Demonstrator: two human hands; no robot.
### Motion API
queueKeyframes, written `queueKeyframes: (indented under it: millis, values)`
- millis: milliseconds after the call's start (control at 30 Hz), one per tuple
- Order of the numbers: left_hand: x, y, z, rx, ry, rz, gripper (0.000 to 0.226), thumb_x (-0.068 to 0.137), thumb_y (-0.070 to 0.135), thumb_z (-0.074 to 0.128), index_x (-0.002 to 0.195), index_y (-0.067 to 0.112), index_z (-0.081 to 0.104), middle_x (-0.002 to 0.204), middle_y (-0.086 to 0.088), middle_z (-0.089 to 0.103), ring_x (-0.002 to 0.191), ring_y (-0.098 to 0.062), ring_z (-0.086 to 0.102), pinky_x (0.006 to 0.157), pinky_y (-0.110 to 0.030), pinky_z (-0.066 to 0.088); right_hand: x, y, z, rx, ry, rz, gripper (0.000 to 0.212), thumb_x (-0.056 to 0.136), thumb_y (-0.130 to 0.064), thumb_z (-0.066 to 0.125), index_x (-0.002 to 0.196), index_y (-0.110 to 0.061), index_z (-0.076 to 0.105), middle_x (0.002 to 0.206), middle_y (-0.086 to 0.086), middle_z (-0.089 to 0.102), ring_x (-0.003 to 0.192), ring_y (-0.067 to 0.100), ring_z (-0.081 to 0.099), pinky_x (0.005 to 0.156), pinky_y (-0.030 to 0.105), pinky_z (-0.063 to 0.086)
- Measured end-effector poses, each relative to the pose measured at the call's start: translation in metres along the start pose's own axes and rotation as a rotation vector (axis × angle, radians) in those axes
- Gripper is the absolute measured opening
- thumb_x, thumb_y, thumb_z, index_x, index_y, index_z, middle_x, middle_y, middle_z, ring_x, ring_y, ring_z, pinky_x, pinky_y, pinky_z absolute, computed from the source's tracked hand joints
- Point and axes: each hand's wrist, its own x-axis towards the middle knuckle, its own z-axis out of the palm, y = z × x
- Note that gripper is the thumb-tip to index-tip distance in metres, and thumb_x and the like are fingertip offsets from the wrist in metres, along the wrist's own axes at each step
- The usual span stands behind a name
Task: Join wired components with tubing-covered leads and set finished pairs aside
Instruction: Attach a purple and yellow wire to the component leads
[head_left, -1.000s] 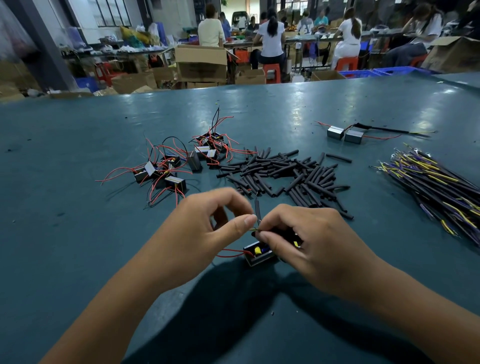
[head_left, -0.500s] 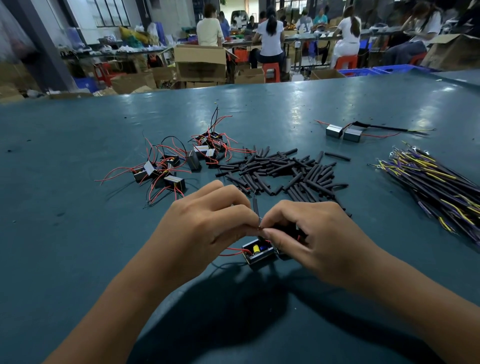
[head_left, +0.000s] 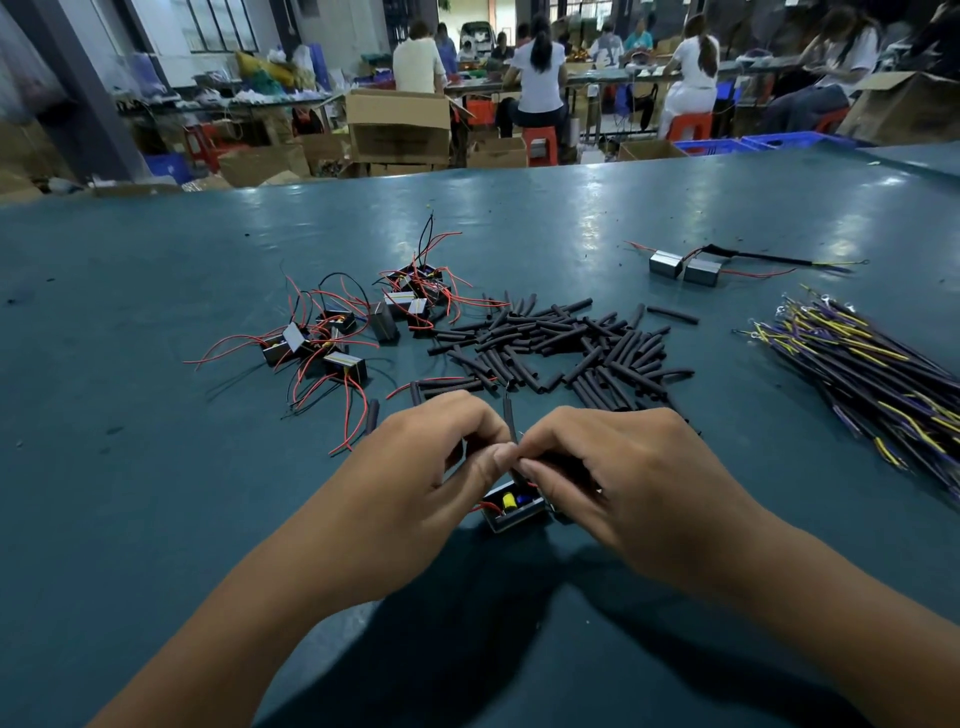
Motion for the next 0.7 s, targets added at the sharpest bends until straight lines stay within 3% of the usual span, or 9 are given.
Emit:
queueKeyframes:
  millis: [133, 300, 367, 433, 567, 633, 700]
  values:
    - [-0.002, 0.005, -0.001, -0.229, -0.05, -0.159, 0.024, 0.098, 0.029, 0.059, 0.075, 0.024, 0.061, 0.059, 0.014, 0.044, 0.054, -0.003, 0.033, 0.05, -0.017, 0.028, 0.0, -0.002, 0.002, -0.011, 0.01, -0.01, 0.023, 0.098, -0.028, 0.056, 0.093, -0.01, 0.069, 0.075, -0.002, 0.068, 0.059, 0.02, 0.062, 0.049, 0.04, 0.05]
    - [-0.003, 0.008, 0.0, -0.591, -0.097, -0.51, 0.028, 0.095, 0.024, 0.063, 0.067, 0.019, 0.063, 0.061, 0.001, 0.038, 0.052, -0.012, 0.025, 0.047, -0.024, 0.02, 0.0, -0.005, 0.005, -0.128, 0.055, -0.078, 0.022, 0.1, -0.023, 0.056, 0.088, -0.01, 0.07, 0.069, -0.001, 0.064, 0.053, 0.02, 0.058, 0.041, 0.039, 0.046]
    - [-0.003, 0.008, -0.002, -0.648, -0.099, -0.537, 0.028, 0.094, 0.022, 0.064, 0.067, 0.017, 0.062, 0.06, 0.002, 0.04, 0.051, -0.01, 0.027, 0.047, -0.023, 0.02, 0.0, -0.005, 0.006, -0.176, 0.051, -0.099, 0.024, 0.101, -0.022, 0.055, 0.087, -0.01, 0.07, 0.068, 0.0, 0.064, 0.053, 0.021, 0.058, 0.04, 0.039, 0.045]
    - [-0.002, 0.004, -0.003, -0.473, -0.051, -0.424, 0.023, 0.093, 0.026, 0.068, 0.073, 0.014, 0.066, 0.059, 0.005, 0.045, 0.052, -0.009, 0.031, 0.048, -0.023, 0.024, 0.0, -0.005, 0.007, -0.157, 0.05, -0.088, 0.023, 0.1, -0.023, 0.056, 0.088, -0.01, 0.07, 0.069, -0.001, 0.064, 0.053, 0.02, 0.059, 0.041, 0.039, 0.046]
    - [-0.001, -0.002, -0.013, -0.144, 0.016, -0.06, 0.001, 0.088, 0.03, 0.068, 0.088, 0.031, 0.067, 0.072, 0.018, 0.059, 0.059, -0.002, 0.045, 0.055, -0.013, 0.034, 0.0, -0.001, 0.005, -0.013, 0.037, 0.01, 0.022, 0.097, -0.029, 0.055, 0.091, -0.013, 0.068, 0.073, -0.005, 0.066, 0.058, 0.015, 0.059, 0.052, 0.037, 0.049]
    - [0.0, -0.008, -0.017, 0.075, 0.025, 0.114, 0.017, 0.085, 0.022, 0.07, 0.097, 0.034, 0.067, 0.089, 0.018, 0.06, 0.073, -0.005, 0.052, 0.064, -0.014, 0.038, 0.0, 0.001, 0.004, 0.053, 0.022, 0.059, 0.019, 0.097, -0.03, 0.057, 0.093, -0.014, 0.067, 0.074, -0.008, 0.066, 0.061, 0.012, 0.059, 0.058, 0.034, 0.049]
    - [0.003, -0.012, -0.018, 0.192, 0.042, 0.224, 0.017, 0.087, 0.024, 0.072, 0.103, 0.028, 0.07, 0.1, 0.017, 0.06, 0.088, -0.007, 0.055, 0.073, -0.024, 0.045, 0.0, 0.003, 0.003, 0.093, 0.017, 0.077, 0.013, 0.095, -0.026, 0.062, 0.093, -0.014, 0.068, 0.075, -0.008, 0.066, 0.063, 0.01, 0.059, 0.061, 0.03, 0.048]
